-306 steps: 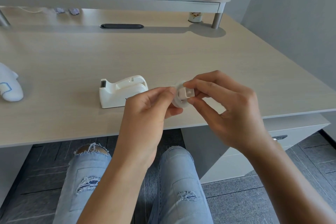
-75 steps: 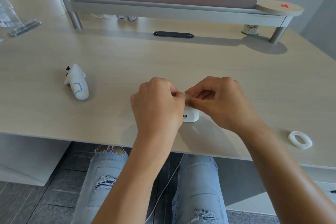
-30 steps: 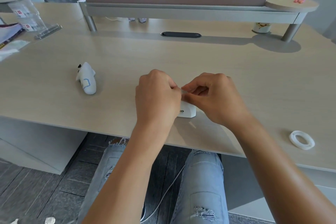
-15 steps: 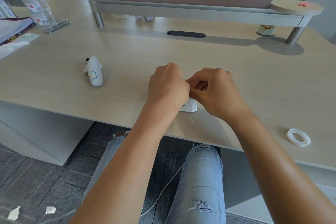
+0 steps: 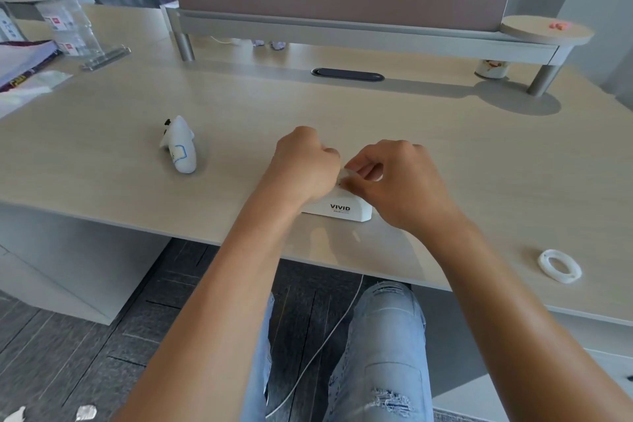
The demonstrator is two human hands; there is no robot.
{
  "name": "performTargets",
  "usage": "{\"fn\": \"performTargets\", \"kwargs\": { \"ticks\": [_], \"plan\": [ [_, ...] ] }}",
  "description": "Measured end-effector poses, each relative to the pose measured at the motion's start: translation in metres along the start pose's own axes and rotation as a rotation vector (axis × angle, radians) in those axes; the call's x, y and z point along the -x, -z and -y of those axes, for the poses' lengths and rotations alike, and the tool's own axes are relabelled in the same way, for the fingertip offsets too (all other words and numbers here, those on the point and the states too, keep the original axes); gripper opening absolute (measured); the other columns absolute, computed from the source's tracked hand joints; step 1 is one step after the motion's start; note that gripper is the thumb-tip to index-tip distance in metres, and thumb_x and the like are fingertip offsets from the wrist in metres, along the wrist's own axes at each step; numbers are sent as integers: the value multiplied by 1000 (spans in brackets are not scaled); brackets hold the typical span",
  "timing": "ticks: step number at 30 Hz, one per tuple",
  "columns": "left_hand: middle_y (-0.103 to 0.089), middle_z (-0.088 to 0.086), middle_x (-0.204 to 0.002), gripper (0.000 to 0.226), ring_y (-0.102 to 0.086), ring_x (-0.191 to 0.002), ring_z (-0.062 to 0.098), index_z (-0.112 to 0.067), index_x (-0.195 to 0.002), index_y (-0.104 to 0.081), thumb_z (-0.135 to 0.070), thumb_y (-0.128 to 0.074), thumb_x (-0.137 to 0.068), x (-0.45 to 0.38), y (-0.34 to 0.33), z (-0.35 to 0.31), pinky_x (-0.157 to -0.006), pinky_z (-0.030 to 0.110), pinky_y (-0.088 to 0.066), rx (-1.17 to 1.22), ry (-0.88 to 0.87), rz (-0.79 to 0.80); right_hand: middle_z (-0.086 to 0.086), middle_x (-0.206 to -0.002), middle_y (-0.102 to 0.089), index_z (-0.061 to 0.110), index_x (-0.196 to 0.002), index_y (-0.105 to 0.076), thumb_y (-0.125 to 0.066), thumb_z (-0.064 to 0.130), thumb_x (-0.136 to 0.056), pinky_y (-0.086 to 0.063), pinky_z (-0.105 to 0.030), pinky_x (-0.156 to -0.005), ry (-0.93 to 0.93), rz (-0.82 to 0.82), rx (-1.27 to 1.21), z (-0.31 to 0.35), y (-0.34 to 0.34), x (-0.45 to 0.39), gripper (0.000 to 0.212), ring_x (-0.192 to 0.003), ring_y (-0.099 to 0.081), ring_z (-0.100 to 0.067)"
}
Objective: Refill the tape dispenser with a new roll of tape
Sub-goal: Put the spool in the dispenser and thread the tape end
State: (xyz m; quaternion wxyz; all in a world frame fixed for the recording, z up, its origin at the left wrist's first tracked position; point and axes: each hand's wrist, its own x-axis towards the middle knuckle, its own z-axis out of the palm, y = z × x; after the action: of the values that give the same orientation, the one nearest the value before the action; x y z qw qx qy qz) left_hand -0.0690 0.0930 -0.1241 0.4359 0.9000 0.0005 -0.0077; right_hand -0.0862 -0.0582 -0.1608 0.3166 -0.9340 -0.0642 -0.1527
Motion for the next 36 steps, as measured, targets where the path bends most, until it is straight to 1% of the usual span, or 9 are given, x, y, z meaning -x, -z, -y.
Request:
{"fn": "performTargets", "kwargs": {
  "ticks": [4, 8, 13, 17, 19, 23, 31, 34, 36],
  "plan": [
    [-81, 15, -93, 30, -60, -71, 27, 6, -95, -70, -14, -49, -91, -7, 6, 8, -71, 37, -56, 65, -4, 6, 11, -84, -72, 25, -96, -81, -81, 29, -85, -60, -37, -82, -30, 16, 76, 7, 0, -2, 12, -82, -69, -12],
    [-81, 5, -85, 22, -59, -66, 20, -4, -89, -64, -12, -45, -95, -9, 12, 14, -58, 27, -43, 127, 9, 34, 16, -79, -67, 28, -91, -79, -78, 32, -84, -60, -39, -81, -52, 41, 121, 14, -2, -4, 9, -83, -70, -14],
    [-81, 4, -86, 21, -59, -70, 22, -11, -91, -59, -11, -39, -98, -9, 13, 28, -58, 28, -42, 186, 11, 17, 17, -78, -66, 31, -90, -79, -77, 34, -82, -60, -39, -82, -73, 56, 169, 21, -4, -6, 9, -86, -71, -16],
    [-71, 11, -109, 25, -65, -100, 33, -7, -103, -65, -12, -41, -99, -11, 13, 36, -73, 36, -49, 53, -35, -90, 18, -80, -69, 34, -91, -78, -75, 35, -83, -60, -39, -81, -89, 58, 191, 25, -5, -7, 9, -88, -71, -16],
    [-68, 16, -114, 27, -63, -106, 38, -5, -105, -67, -12, -41, -99, -12, 14, 38, -78, 40, -50, 21, -46, -111, 16, -86, -72, 34, -94, -77, -75, 37, -84, -59, -38, -81, -109, 66, 214, 27, -5, -7, 11, -91, -71, -18],
    [-64, 12, -107, 25, -57, -93, 31, -2, -105, -65, -8, -42, -99, -12, 17, 41, -72, 30, -38, 13, -46, -126, 14, -93, -75, 31, -101, -78, -76, 43, -85, -56, -36, -81, -133, 79, 259, 28, -3, -9, 20, -96, -69, -17],
    [-66, 7, -98, 26, -57, -84, 34, -2, -94, -66, -5, -40, -93, -19, 20, 47, -65, 30, -42, 74, 7, -85, 13, -82, -69, 24, -94, -81, -85, 40, -82, -54, -30, -77, -149, 152, 130, 25, 3, -19, 20, -87, -69, -15],
    [-73, 16, -100, 27, -69, -91, 42, 3, -91, -65, -5, -40, -90, -22, 20, 51, -76, 43, -61, 164, 45, -65, 9, -86, -73, 23, -93, -81, -86, 40, -80, -53, -27, -74, -148, 177, 112, 23, 4, -23, 22, -87, -69, -15],
    [-73, 20, -101, 29, -72, -97, 42, 3, -93, -65, -8, -39, -88, -22, 22, 52, -84, 55, -62, 211, 60, -45, 8, -84, -74, 23, -91, -81, -87, 40, -79, -51, -25, -70, -152, 183, 97, 22, 4, -25, 21, -85, -70, -14]
  ]
}}
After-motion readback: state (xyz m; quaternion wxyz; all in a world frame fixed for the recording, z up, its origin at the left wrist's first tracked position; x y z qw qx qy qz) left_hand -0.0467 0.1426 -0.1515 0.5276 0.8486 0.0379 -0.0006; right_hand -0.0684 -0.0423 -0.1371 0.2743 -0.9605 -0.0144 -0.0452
